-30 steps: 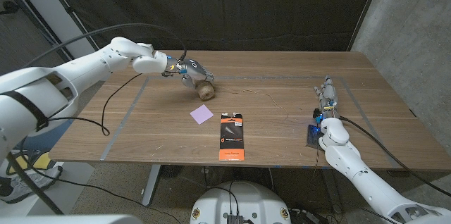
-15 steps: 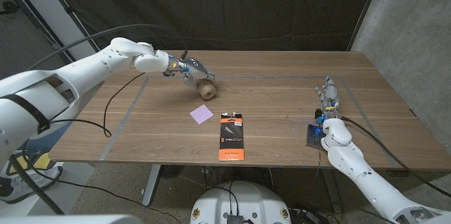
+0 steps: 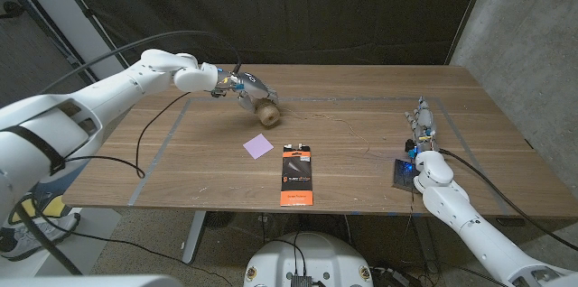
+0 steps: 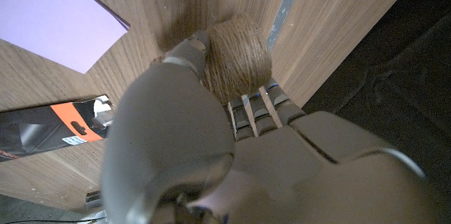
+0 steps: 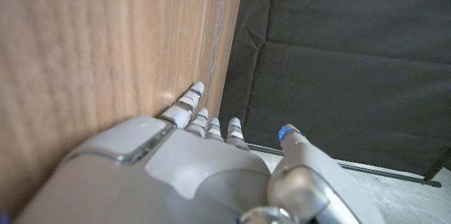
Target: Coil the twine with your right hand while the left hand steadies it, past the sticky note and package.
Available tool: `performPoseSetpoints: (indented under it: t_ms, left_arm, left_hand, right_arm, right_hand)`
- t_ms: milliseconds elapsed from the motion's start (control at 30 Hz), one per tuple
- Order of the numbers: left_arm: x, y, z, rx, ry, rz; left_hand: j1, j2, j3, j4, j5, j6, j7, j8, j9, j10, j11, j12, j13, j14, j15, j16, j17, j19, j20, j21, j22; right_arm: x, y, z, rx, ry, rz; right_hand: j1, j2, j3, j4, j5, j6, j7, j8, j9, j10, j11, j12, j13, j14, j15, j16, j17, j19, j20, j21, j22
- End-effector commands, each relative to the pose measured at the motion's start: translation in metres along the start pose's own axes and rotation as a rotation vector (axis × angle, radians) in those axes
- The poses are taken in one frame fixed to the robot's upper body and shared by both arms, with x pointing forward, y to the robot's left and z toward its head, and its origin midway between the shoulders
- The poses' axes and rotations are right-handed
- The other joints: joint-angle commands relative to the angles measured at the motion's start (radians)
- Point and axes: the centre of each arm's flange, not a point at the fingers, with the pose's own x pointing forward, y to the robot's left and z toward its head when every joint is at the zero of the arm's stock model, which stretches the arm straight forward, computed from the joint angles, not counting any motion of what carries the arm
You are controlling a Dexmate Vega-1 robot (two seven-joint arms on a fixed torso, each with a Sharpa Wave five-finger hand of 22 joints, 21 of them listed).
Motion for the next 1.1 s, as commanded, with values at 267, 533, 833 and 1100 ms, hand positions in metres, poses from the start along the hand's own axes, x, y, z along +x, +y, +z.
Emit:
performPoseSetpoints:
  t_ms: [267,533,833,1100]
  left_arm:
    - [0.001,0.011,0.000,-0.075,0.018,0.043]
    - [0.006,0.019,0.001,-0.095,0.013,0.079]
    - [0.007,0.028,0.000,-0.116,0.022,0.115]
    - [0.009,0.029,0.000,-0.137,0.030,0.127]
  left_hand:
    - [0.019,0.002,-0.011,0.000,0.008,0.011,-0.003,0.016,0.012,0.009,0.001,0.010,0.012,0.020,-0.011,0.019,0.054,0.011,0.000,0.013,0.008]
    - [0.024,0.003,-0.014,0.000,0.011,0.009,-0.003,0.021,0.016,0.012,-0.001,0.014,0.017,0.020,-0.011,0.026,0.061,0.013,0.001,0.016,0.010]
    - [0.028,0.002,-0.016,0.000,0.013,0.014,-0.004,0.028,0.019,0.016,-0.004,0.017,0.021,0.020,-0.011,0.031,0.065,0.013,0.000,0.018,0.012]
    - [0.031,0.002,-0.018,0.001,0.015,0.015,-0.003,0.033,0.023,0.017,-0.003,0.019,0.025,0.020,-0.011,0.036,0.068,0.014,0.000,0.021,0.013]
  right_arm:
    - [0.000,-0.001,0.012,-0.015,-0.015,0.019]
    - [0.002,0.003,0.018,-0.042,-0.009,0.054]
    - [0.008,0.006,0.024,-0.082,-0.009,0.092]
    - [0.011,0.012,0.027,-0.113,-0.005,0.125]
  right_hand:
    - [-0.011,0.004,0.008,-0.002,-0.002,-0.005,0.002,0.005,0.002,-0.007,0.001,0.007,0.003,0.003,-0.001,0.008,0.005,0.006,0.001,0.004,0.003]
    - [-0.011,0.004,0.009,-0.002,-0.002,-0.004,0.002,0.005,0.002,-0.006,0.002,0.007,0.003,0.004,-0.001,0.008,0.005,0.006,0.001,0.004,0.003]
    - [-0.010,0.004,0.011,-0.003,-0.002,0.000,0.001,0.006,0.002,-0.006,0.002,0.007,0.003,0.003,-0.001,0.007,0.004,0.007,0.000,0.004,0.003]
    - [-0.010,0.003,0.012,-0.004,-0.002,0.004,0.002,0.008,0.002,-0.006,0.001,0.007,0.003,0.002,-0.001,0.007,0.004,0.008,0.000,0.004,0.003]
